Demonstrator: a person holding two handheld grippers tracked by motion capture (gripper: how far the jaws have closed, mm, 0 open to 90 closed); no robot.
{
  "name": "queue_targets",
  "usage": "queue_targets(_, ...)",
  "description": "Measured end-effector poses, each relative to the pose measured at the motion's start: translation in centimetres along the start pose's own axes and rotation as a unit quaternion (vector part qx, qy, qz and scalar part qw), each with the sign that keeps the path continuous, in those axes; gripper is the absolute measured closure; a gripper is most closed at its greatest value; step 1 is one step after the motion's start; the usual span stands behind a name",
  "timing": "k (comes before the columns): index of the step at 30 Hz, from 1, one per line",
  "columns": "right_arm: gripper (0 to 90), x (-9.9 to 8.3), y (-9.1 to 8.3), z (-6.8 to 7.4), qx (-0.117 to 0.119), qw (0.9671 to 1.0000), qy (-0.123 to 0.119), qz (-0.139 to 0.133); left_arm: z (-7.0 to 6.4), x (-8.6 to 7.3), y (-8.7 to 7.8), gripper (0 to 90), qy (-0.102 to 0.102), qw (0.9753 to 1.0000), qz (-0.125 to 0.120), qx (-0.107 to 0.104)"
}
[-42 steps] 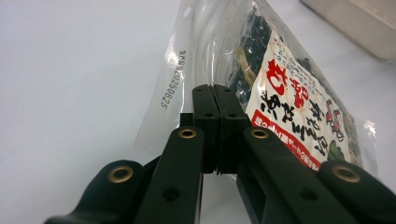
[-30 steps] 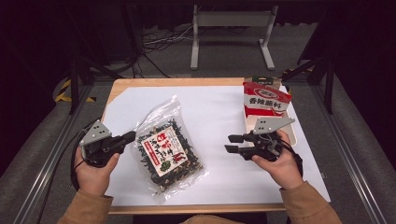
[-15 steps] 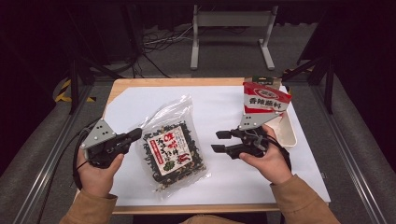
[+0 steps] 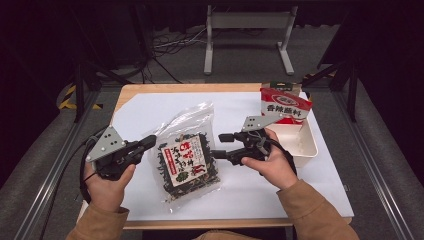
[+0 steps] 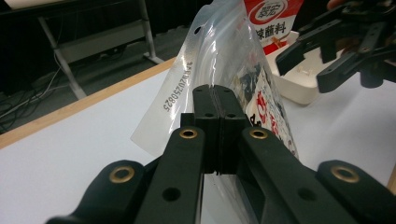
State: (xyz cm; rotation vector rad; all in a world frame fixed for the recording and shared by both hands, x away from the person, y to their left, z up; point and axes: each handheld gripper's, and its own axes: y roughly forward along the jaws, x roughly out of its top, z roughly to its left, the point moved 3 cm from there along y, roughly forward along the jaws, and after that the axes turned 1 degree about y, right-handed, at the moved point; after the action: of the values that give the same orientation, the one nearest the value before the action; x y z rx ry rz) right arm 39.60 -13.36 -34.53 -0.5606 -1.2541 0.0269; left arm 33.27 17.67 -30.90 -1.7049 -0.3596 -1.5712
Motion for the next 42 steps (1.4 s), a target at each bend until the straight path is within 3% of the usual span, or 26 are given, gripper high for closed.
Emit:
queue_targets(4,33.6,0.1,0.7,-0.3,0.011,0.9999,0.011,-0.007,-0.5,0.4,-0.1,89.7,0.006,0.9999,-0.008,-0.005)
queue_targets(8,33.2,0.2,1.3,-0.3,0.010,0.9999,-0.001,-0.005,-0.7,0.6,0.0,89.7,0.009,0.9998,-0.014,-0.010)
queue_targets(13,33.1,0.4,1.7,-0.7,0.013,0.9999,0.006,-0.003,-1.0,0.8,-0.1,89.8,0.015,0.9996,-0.019,-0.012)
queue_targets(17,33.1,0.4,2.2,-1.0,0.030,0.9994,0.018,-0.006,-1.1,0.8,-0.1,89.8,0.018,0.9995,-0.021,-0.017)
queue_targets(22,34.8,0.4,3.1,-0.9,0.045,0.9989,0.011,0.010,-1.0,0.8,0.0,89.7,0.017,0.9994,-0.024,-0.020)
queue_targets(26,43.4,0.4,3.5,-0.6,0.058,0.9980,-0.005,0.023,-0.9,0.7,0.0,89.7,0.014,0.9993,-0.027,-0.024)
queue_targets(29,56.9,0.5,3.3,-0.1,0.078,0.9962,-0.020,0.033,-0.8,0.6,0.0,89.6,0.011,0.9992,-0.028,-0.026)
queue_targets(36,69.7,0.7,2.4,0.4,0.093,0.9940,-0.034,0.048,-0.6,0.5,0.1,89.3,0.008,0.9992,-0.030,-0.025)
queue_targets(42,74.7,0.9,2.0,0.9,0.103,0.9929,-0.038,0.045,0.1,0.1,0.1,84.8,-0.008,0.9988,-0.040,-0.027)
